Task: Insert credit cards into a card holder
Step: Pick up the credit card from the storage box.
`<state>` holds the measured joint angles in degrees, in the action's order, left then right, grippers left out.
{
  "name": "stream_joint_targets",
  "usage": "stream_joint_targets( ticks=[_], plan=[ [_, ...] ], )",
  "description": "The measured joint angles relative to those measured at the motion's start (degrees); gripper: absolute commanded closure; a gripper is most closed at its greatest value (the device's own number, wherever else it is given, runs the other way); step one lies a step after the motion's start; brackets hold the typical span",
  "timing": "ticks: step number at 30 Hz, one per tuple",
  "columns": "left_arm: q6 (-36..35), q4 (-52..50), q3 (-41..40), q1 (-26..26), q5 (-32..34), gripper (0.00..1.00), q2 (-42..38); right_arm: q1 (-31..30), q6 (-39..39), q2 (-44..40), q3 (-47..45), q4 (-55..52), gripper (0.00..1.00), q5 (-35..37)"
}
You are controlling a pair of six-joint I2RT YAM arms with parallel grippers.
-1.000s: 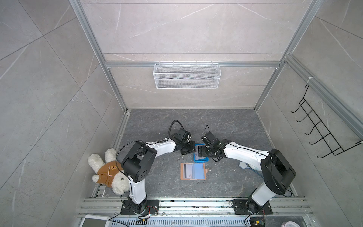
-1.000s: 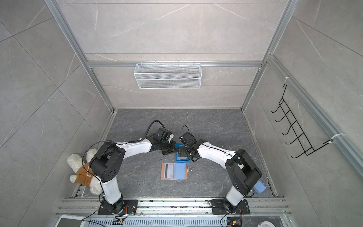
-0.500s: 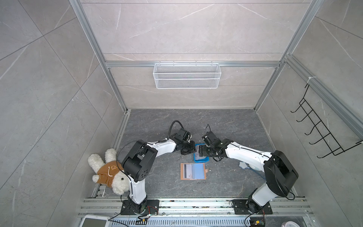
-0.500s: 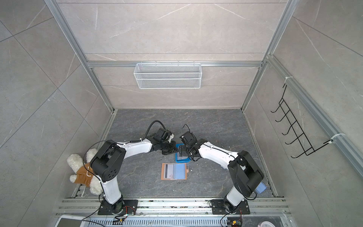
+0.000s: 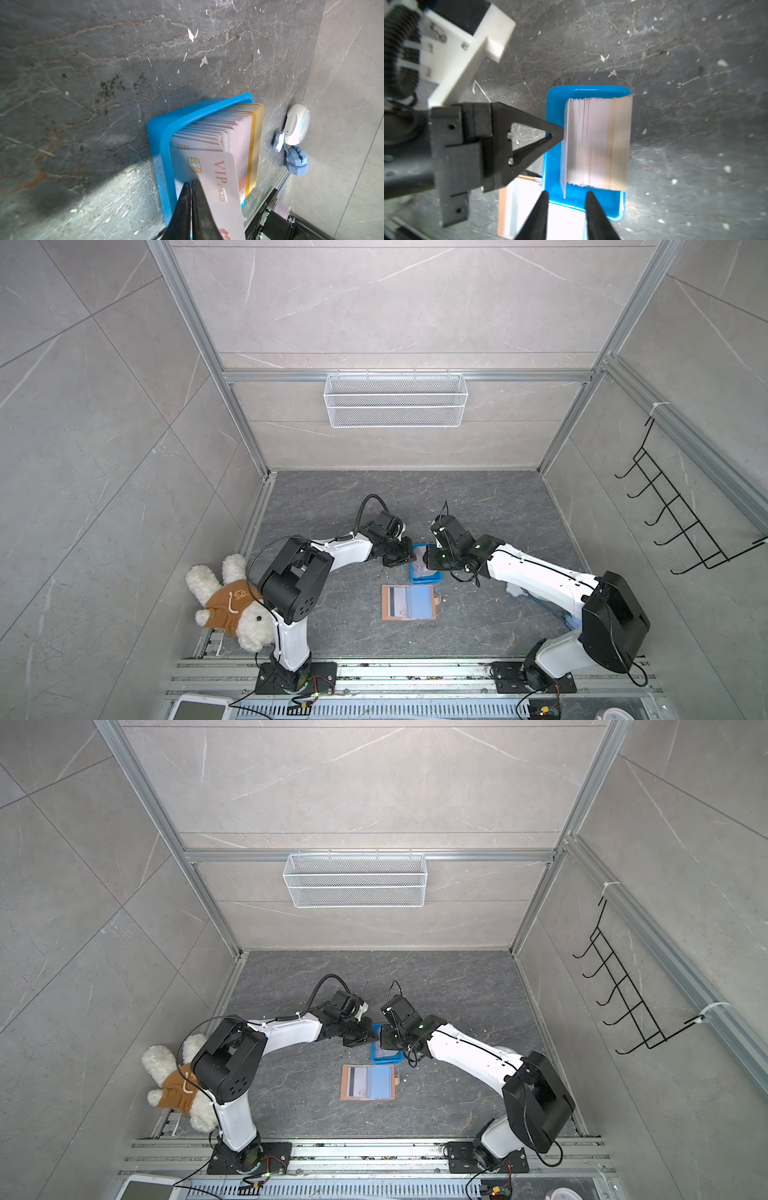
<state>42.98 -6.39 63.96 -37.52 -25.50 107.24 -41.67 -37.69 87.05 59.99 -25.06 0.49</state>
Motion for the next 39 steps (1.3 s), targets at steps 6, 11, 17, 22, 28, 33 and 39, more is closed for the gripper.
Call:
stream_joint_targets(
  ticks=[6,11,17,22,28,33,39],
  plan=[
    [0.00,0.00,0.00,0.00,0.00,0.91,0.00,-0.17,-0.24,2.95,0.00,1.40,0.74,-1.20],
    [0.00,0.02,0.00,0.00,-0.04,0.91,0.00,-0.26,-0.26,4.15,0.00,1.84,0.77,-1.86],
    [0.00,0.02,0.00,0.00,-0.04,0.91,0.00,-0.39,-0.33,5.35,0.00,2.80,0.82,-2.29],
    [0.00,0.02,0.00,0.00,-0.07,0.91,0.00,-0.68,-0.70,6.32,0.00,2.99,0.89,-2.47],
    [0.02,-0.04,0.00,0.00,0.04,0.90,-0.11,-0.81,-1.64,6.34,0.00,2.80,0.97,-2.03],
    [0.00,-0.24,-2.25,0.00,1.20,0.88,-4.07,-0.87,-2.47,3.98,-0.42,2.58,0.98,-1.81],
    [-0.02,-0.76,-6.69,0.00,1.38,0.84,-13.92,-0.85,-3.30,-3.91,-1.46,1.79,1.00,-1.25]
  ],
)
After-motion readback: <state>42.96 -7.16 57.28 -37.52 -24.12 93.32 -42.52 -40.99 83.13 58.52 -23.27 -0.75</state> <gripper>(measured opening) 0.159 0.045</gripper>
